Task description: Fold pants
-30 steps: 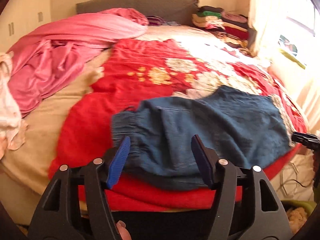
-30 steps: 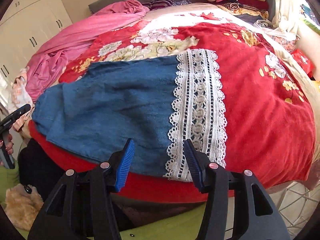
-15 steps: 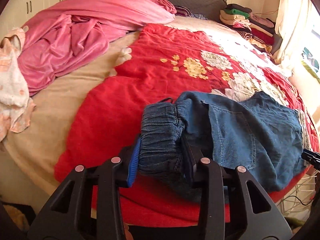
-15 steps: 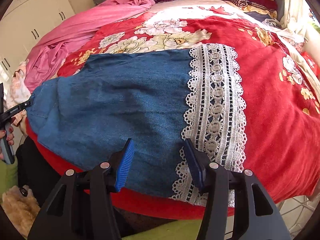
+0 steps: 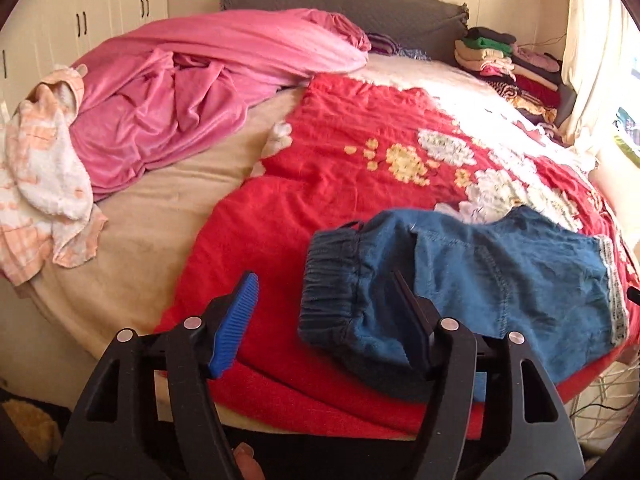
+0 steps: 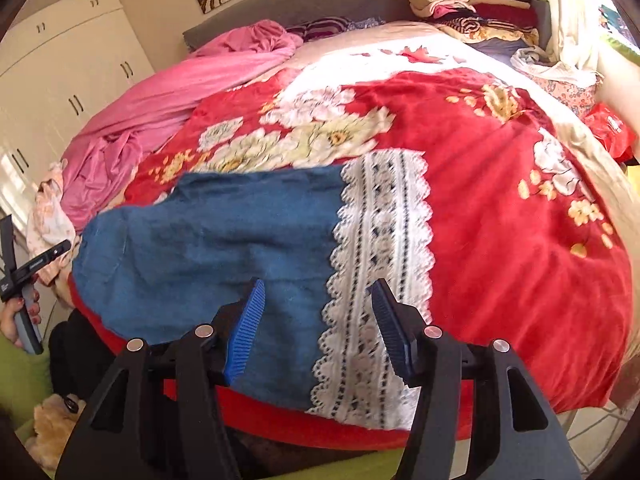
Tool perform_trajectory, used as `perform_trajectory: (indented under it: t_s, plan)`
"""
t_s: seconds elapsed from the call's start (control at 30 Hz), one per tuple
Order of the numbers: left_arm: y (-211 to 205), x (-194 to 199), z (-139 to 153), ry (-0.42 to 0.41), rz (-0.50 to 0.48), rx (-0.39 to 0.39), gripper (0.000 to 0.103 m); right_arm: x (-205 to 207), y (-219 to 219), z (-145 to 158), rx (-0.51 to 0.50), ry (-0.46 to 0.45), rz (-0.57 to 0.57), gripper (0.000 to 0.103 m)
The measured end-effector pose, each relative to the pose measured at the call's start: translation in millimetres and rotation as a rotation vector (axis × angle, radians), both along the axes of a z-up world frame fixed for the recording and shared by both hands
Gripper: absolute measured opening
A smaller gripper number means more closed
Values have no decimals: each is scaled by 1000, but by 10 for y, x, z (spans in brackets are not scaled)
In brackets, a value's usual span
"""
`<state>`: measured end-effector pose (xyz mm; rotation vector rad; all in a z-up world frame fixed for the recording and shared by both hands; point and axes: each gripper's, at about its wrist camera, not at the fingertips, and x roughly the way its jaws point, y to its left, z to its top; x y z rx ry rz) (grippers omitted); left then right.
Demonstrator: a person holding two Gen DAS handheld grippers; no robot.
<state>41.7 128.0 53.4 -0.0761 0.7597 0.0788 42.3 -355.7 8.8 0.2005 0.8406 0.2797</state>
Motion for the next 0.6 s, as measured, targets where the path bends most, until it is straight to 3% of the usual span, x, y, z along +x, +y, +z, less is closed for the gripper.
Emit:
perform_trajectory:
  t_s: [0.1,0.2,0.3,0.6]
  plan:
    - [-174,81,180,-43,-93,-80,63,221,-198,63,-6,-7,-37,54]
    - [-531,328,208,-29,-195,-81,63,549,-333,-2,-20,31,-39,54]
    - [-894,628,145,16,-296,-123,63,862,-480,-134,33,73,-41,54]
    - [-1726,1317,-276,132,-480,-67,63,1324,-501,-387,98,103,63,45]
